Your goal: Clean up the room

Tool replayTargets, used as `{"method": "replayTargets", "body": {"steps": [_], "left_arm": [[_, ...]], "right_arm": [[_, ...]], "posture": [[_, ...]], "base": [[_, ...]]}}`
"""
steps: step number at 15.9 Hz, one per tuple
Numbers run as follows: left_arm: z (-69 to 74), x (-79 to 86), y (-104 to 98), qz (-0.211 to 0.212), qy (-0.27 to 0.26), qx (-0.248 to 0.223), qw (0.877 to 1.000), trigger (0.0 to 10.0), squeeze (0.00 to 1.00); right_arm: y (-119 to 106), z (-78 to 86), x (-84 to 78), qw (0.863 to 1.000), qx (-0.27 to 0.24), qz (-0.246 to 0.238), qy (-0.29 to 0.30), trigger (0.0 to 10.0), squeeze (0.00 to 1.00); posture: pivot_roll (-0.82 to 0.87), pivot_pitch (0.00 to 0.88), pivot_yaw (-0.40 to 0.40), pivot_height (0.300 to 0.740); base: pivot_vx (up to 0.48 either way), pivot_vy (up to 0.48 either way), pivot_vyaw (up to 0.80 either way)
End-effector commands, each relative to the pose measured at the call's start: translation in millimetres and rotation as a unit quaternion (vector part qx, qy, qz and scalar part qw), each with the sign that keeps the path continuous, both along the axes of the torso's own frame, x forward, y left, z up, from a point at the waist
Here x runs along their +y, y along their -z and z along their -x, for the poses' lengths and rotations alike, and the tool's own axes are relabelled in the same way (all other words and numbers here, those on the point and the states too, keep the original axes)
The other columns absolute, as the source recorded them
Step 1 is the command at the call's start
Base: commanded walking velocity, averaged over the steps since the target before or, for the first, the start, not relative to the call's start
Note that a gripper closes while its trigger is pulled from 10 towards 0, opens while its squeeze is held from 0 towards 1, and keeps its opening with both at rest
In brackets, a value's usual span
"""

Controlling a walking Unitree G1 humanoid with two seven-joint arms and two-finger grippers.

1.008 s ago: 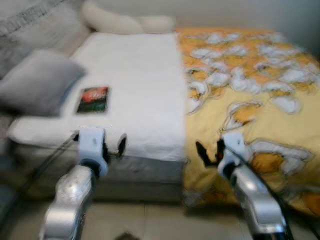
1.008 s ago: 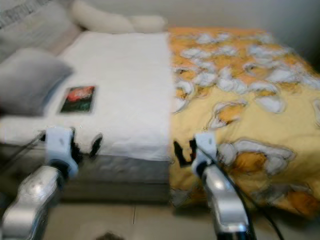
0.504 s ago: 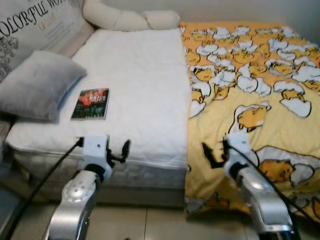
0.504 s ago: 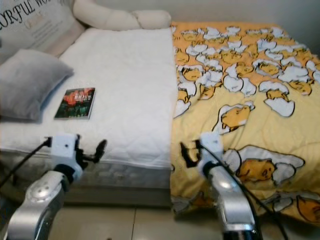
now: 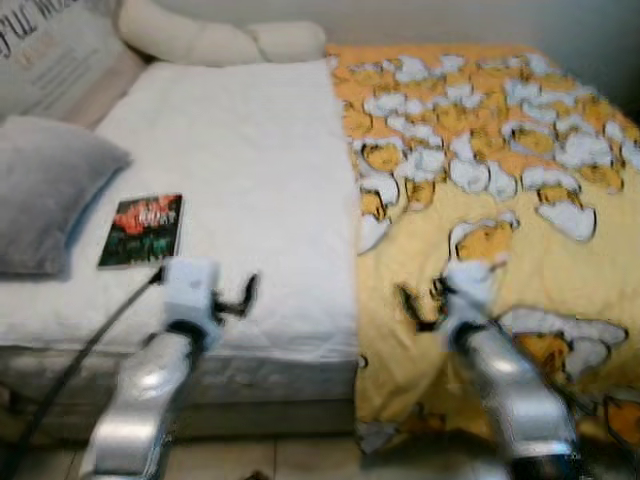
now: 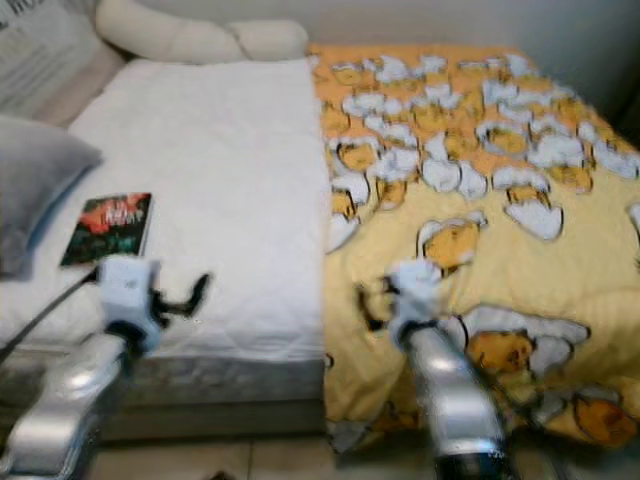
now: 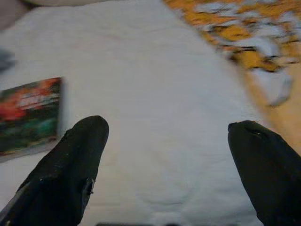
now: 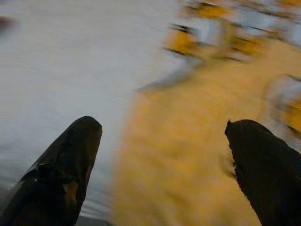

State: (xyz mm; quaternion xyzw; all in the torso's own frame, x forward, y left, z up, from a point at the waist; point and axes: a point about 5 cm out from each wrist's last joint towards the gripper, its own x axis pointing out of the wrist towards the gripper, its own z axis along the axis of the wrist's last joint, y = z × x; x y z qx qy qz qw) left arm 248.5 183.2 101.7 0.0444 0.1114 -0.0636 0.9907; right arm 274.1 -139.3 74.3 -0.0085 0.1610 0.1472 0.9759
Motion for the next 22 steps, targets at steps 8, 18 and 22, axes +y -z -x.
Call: {"method": "replayTargets", "body": {"steps": [8, 18, 22], "left_arm": [[-0.9, -7.6, -2.5, 0.000, 0.020, 0.000, 1.000, 10.0, 0.00], [20.1, -39.4, -7.2, -0.024, 0.257, 0.059, 0.964, 10.0, 0.00], [36.2, -41.0, -10.6, -0.036, 0.288, 0.078, 0.954, 10.0, 0.00]], "right_arm": [[19.7, 2.0, -7.4, 0.997, 0.063, 0.042, 0.010, 10.0, 0.00], [47.4, -54.1, -13.8, 0.971, 0.191, 0.127, 0.060, 10.0, 1.00], [39.0, -63.9, -17.1, 0.971, 0.185, 0.128, 0.076, 4.4, 0.00]], "posture": [[0.03, 0.000, 0.023, 0.740], [0.11, 0.138, 0.028, 0.740], [0.15, 0.233, 0.033, 0.740]], "base": [[0.280, 0.000, 0.00], [0.000, 0.000, 0.00], [0.000, 0.000, 0.00]]}}
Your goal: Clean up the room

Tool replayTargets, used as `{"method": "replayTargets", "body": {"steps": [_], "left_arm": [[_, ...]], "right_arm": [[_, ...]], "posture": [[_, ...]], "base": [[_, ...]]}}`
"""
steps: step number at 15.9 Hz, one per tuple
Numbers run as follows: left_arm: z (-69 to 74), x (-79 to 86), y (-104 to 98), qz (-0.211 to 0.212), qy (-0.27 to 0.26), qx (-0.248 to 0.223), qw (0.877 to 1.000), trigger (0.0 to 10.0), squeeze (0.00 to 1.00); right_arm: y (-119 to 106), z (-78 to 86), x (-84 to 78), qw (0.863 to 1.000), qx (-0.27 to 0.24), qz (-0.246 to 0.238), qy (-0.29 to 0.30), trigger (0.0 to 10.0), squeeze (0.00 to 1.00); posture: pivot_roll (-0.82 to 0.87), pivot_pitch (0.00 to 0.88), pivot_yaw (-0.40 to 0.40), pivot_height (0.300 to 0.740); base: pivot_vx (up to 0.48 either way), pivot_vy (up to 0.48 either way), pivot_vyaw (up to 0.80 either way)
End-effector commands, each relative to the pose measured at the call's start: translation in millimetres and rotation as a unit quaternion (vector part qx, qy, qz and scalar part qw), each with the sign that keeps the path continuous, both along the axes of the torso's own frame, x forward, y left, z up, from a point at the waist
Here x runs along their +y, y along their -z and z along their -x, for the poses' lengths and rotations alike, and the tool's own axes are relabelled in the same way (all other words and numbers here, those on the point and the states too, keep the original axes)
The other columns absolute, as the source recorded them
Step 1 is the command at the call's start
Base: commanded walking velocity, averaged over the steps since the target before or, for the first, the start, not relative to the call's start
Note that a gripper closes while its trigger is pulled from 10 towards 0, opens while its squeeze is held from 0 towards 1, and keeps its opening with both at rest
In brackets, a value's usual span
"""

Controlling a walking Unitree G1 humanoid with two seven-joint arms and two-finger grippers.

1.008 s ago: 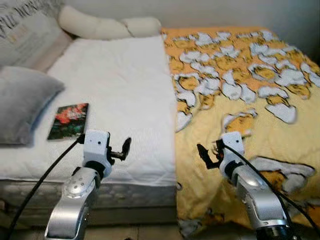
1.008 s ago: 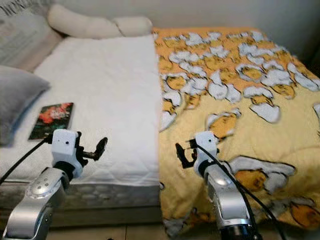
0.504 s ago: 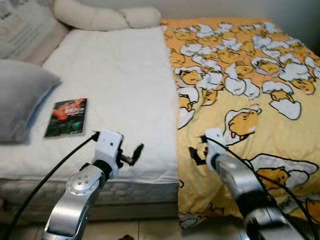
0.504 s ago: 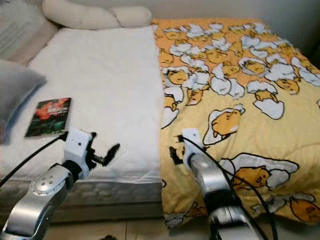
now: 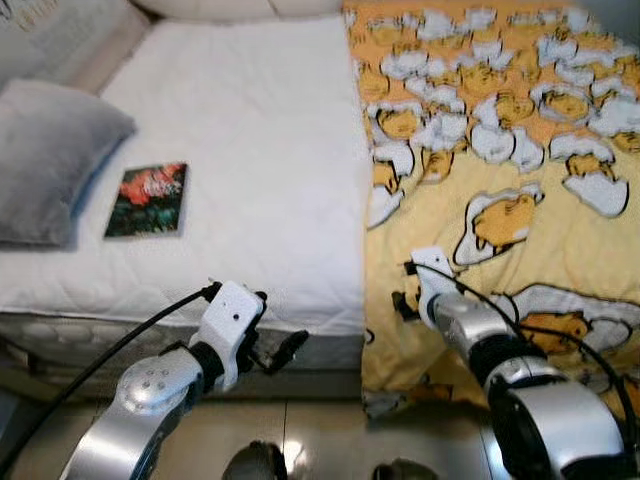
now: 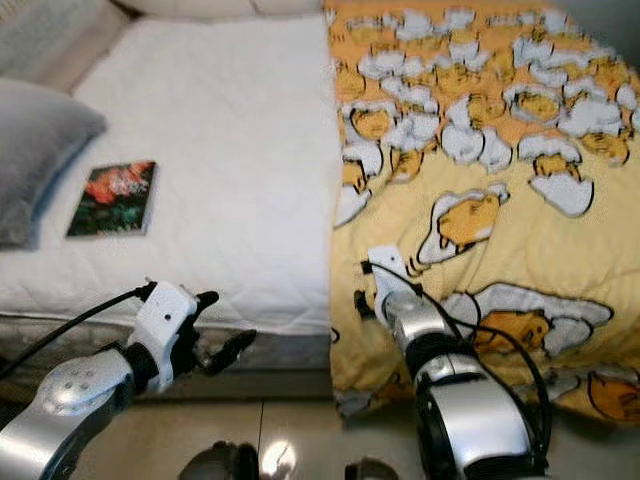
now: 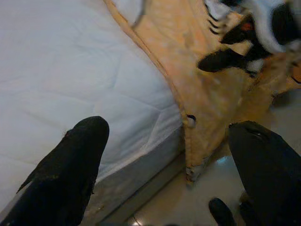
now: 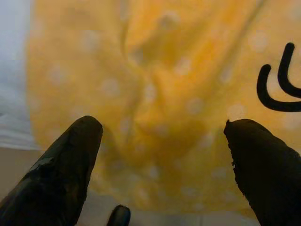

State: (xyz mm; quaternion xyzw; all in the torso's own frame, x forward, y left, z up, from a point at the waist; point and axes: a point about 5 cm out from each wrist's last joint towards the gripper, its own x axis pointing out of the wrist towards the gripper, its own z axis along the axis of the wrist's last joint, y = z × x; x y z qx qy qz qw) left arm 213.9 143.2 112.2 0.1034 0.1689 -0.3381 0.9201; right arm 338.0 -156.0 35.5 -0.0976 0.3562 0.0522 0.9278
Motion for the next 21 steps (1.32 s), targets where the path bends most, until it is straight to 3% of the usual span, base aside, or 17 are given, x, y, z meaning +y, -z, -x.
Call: {"method": "replayTargets", "body": {"steps": [1, 7, 21], "left_arm": [[6.4, -1.2, -1.6, -0.003, 0.012, 0.008, 1.000, 10.0, 0.00], [27.0, 8.1, -5.7, -0.017, -0.003, 0.024, 1.000, 10.0, 0.00], [26.7, 6.7, -10.2, -0.016, -0.012, 0.024, 0.999, 10.0, 0.00]], "right_arm": [[-0.8, -1.1, 1.1, 1.000, -0.002, -0.017, 0.003, 0.0, 0.00], [-9.0, -8.0, -0.4, 0.999, -0.031, -0.019, 0.002, 0.0, 0.00], [-12.4, -10.4, -6.5, 0.999, -0.041, -0.023, 0.011, 0.0, 0.00]], "posture": [[0.16, 0.246, 0.033, 0.740], [0.20, 0.277, 0.039, 0.740], [0.20, 0.268, 0.040, 0.740]], "base": [[0.000, 0.000, 0.00], [0.000, 0.000, 0.00], [0.000, 0.000, 0.00]]}}
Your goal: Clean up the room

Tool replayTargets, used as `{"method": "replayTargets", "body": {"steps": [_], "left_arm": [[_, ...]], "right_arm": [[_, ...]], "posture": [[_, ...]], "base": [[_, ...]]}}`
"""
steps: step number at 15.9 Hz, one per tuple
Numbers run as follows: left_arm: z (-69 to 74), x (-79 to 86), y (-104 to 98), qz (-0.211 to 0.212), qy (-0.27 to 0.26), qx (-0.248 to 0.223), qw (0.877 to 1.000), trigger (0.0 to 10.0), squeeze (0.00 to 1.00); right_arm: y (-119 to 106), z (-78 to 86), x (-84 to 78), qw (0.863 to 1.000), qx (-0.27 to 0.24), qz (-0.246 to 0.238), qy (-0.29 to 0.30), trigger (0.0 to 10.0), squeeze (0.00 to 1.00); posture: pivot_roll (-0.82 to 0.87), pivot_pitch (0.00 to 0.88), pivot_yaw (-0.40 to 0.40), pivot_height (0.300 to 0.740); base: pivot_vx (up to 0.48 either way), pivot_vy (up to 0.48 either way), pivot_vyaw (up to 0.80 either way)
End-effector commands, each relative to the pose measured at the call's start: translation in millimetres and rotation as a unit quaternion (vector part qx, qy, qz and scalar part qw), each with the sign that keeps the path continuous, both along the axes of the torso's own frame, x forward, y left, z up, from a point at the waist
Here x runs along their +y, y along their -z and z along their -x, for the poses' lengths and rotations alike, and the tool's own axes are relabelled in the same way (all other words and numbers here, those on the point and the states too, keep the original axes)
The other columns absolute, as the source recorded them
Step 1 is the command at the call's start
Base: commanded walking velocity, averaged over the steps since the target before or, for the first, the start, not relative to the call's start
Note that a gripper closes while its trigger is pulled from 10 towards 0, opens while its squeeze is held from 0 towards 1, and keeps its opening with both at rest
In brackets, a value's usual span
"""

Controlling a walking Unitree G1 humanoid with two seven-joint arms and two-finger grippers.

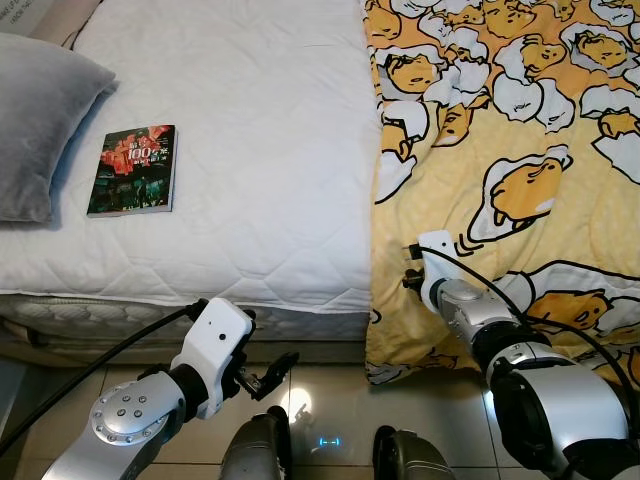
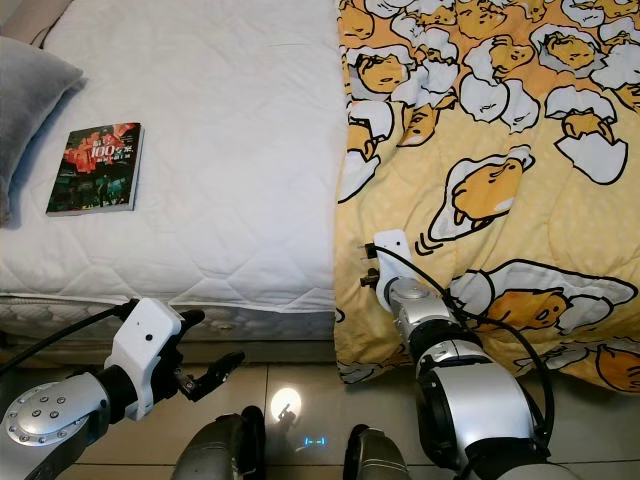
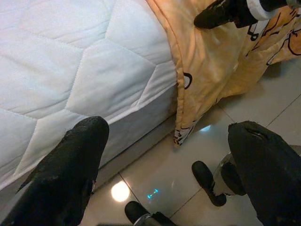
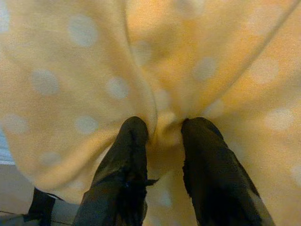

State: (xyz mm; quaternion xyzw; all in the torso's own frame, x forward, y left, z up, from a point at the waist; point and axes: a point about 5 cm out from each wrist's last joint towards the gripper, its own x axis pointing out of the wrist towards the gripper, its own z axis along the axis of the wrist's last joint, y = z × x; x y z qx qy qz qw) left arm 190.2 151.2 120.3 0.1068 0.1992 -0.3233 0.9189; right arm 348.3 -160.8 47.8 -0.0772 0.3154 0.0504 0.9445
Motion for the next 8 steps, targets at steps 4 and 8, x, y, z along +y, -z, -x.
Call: {"method": "replayTargets", "body": {"steps": [4, 8], "left_arm": [[1.9, -0.8, -2.3, -0.001, 0.002, 0.000, 1.000, 10.0, 0.00], [2.0, 1.3, -1.3, -0.003, 0.000, 0.002, 1.000, 10.0, 0.00]], "right_arm": [[-1.5, -0.9, -4.4, 1.000, -0.001, -0.005, 0.010, 0.0, 0.00], [-2.9, -1.7, -7.4, 1.000, -0.005, -0.008, 0.014, 0.0, 0.00]], "posture": [[0.20, 0.268, 0.044, 0.740], [0.20, 0.273, 0.043, 0.740]], "base": [[0.000, 0.000, 0.00], [0.000, 0.000, 0.00]]}}
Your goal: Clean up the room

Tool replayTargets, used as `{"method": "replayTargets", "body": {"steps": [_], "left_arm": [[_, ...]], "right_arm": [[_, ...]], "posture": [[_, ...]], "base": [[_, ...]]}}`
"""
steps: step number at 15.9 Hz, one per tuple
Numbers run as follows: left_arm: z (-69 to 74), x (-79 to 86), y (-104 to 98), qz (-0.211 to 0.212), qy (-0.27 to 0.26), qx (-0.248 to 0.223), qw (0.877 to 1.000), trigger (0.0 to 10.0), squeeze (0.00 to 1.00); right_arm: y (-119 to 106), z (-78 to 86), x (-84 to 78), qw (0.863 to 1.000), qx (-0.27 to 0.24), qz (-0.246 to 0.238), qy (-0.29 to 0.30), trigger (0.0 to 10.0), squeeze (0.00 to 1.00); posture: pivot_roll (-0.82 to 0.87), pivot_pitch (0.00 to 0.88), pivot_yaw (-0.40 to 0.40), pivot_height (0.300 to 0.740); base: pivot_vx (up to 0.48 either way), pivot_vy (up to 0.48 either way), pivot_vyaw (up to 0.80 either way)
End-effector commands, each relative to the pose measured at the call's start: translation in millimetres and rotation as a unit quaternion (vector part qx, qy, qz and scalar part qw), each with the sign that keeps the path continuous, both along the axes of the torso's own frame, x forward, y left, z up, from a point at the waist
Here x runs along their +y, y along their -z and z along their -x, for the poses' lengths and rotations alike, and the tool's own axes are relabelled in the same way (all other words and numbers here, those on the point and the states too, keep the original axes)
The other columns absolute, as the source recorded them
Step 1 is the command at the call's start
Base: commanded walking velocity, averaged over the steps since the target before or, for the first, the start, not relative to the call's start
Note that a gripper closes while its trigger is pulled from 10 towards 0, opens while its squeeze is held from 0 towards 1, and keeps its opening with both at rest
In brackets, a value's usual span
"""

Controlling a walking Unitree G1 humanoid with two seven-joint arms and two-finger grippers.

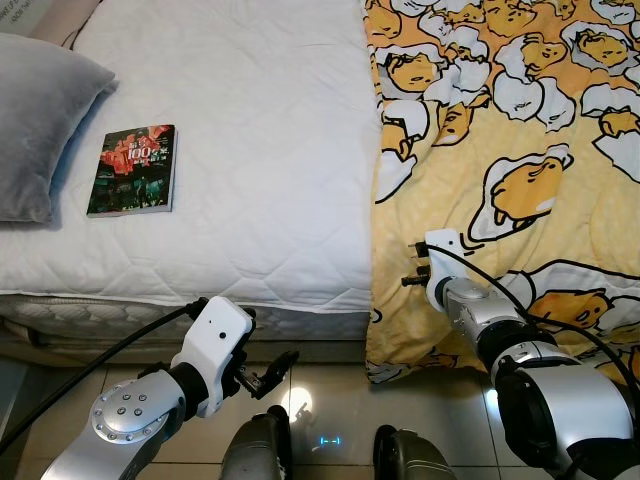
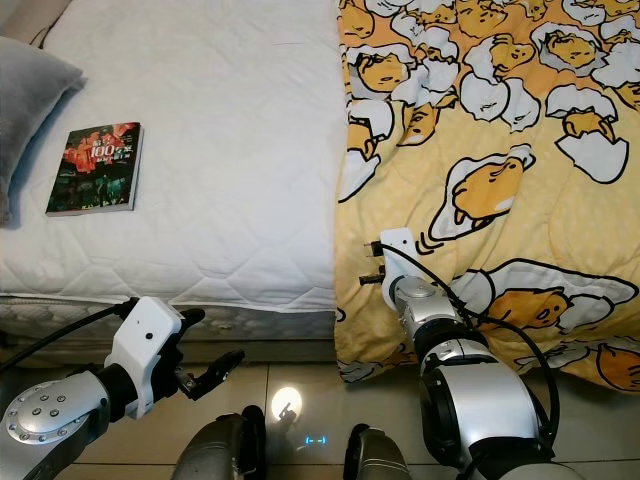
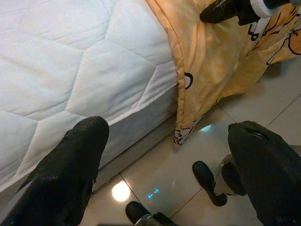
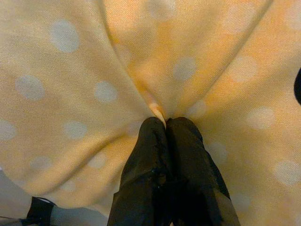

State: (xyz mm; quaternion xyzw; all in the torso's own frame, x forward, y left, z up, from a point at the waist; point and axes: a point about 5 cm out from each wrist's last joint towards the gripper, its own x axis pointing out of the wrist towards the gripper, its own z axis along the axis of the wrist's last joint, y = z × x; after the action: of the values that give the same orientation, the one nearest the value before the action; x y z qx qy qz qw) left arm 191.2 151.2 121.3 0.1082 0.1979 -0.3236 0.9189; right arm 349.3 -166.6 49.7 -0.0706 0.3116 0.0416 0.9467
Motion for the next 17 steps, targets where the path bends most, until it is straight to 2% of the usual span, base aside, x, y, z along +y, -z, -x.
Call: {"method": "replayTargets", "body": {"steps": [1, 9, 12, 14, 17], "left_arm": [[2.8, 1.4, -0.1, -0.003, -0.002, 0.004, 1.000, 10.0, 0.00], [-3.8, -2.3, 1.9, 0.004, -0.005, -0.001, 1.000, 10.0, 0.00], [-9.7, -8.3, 2.4, 0.012, -0.003, -0.007, 1.000, 10.0, 0.00], [-10.3, -9.0, 2.4, 0.012, -0.003, -0.007, 1.000, 10.0, 0.00], [-12.3, -11.5, 3.6, 0.015, -0.001, -0.009, 1.000, 10.0, 0.00]], "right_arm": [[-1.1, -0.6, -2.6, 1.000, -0.001, -0.004, 0.005, 0.0, 0.00], [5.1, 5.1, -10.1, 1.000, -0.001, -0.022, 0.009, 0.0, 0.00], [31.4, 27.8, -20.4, 0.998, 0.057, 0.003, 0.018, 0.0, 0.00], [34.6, 30.8, -21.9, 0.998, 0.062, 0.005, 0.020, 0.0, 0.00], [58.1, 56.0, -32.6, 0.994, 0.101, 0.014, 0.033, 0.0, 0.00]], "posture": [[0.20, 0.273, 0.042, 0.740], [0.16, 0.252, 0.039, 0.740], [0.15, 0.240, 0.036, 0.740], [0.15, 0.239, 0.036, 0.740], [0.15, 0.228, 0.040, 0.740]], "base": [[0.000, 0.000, 0.00], [0.000, 0.000, 0.00], [0.000, 0.000, 0.00], [0.000, 0.000, 0.00], [0.000, 0.000, 0.00]]}}
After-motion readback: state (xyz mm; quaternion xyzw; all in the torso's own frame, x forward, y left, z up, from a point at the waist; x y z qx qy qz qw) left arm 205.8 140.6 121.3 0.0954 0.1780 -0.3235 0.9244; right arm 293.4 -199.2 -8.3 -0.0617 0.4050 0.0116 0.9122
